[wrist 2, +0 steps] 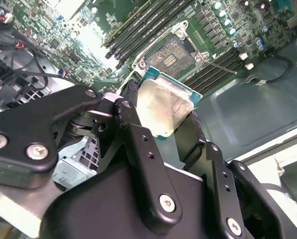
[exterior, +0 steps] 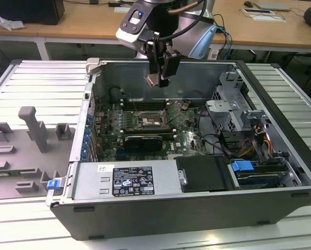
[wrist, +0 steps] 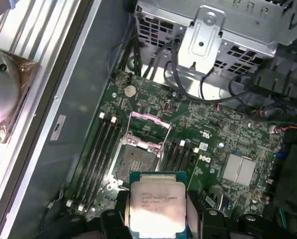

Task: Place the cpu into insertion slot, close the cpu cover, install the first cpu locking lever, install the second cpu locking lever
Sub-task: 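Place the cpu into insertion slot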

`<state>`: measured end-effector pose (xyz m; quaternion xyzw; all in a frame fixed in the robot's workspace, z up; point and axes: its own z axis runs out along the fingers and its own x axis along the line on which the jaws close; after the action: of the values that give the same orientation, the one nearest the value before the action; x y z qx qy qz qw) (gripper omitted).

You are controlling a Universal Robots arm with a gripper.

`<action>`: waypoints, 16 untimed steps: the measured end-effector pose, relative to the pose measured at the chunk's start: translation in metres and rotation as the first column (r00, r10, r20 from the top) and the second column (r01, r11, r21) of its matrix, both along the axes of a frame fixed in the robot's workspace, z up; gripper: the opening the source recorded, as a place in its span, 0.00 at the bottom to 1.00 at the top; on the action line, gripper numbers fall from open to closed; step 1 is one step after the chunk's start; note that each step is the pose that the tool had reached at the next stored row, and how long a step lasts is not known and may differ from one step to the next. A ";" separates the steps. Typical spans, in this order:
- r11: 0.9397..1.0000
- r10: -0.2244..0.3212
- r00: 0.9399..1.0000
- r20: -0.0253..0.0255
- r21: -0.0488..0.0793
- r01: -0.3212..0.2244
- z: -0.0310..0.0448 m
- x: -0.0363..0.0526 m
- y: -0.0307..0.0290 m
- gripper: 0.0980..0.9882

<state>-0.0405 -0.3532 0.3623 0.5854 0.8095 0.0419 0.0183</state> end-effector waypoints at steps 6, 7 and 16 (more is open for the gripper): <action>0.997 -0.080 0.997 0.000 -0.001 0.080 -0.0017 0.0000 0.0000 0.50; 0.996 -0.094 0.996 0.000 -0.001 0.094 -0.0022 0.0000 0.0000 0.50; 0.986 -0.165 0.986 -0.004 -0.003 0.165 -0.0069 0.0000 0.0000 0.50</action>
<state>-0.0405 -0.3532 0.3554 0.6506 0.7582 0.0379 0.0206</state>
